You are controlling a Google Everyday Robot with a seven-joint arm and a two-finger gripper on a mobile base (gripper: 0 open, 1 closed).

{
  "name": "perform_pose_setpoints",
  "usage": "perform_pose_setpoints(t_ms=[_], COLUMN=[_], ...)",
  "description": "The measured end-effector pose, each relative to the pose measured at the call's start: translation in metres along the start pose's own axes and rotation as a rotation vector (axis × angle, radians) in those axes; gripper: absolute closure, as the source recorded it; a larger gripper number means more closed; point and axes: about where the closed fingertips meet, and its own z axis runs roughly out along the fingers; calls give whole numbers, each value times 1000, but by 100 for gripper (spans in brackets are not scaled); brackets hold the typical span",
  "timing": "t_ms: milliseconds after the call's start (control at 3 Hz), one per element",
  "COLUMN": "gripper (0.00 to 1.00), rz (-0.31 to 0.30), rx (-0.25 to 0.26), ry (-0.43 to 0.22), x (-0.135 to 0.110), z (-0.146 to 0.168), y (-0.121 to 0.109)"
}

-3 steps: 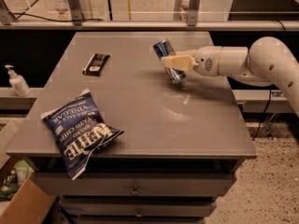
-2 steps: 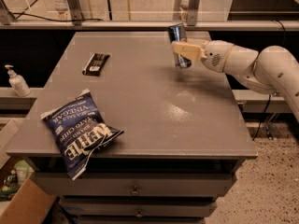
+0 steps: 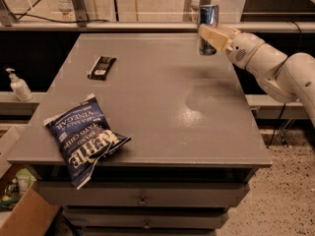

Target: Place redbull can upright

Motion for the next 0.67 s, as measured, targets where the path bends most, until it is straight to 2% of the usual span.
perform_pose_setpoints(t_ms=[333, 667], gripper=[100, 100], rz=[0, -10], rx=[-2, -52], ry=[0, -32], x=[0, 7], z=[1, -5], y=[1, 4])
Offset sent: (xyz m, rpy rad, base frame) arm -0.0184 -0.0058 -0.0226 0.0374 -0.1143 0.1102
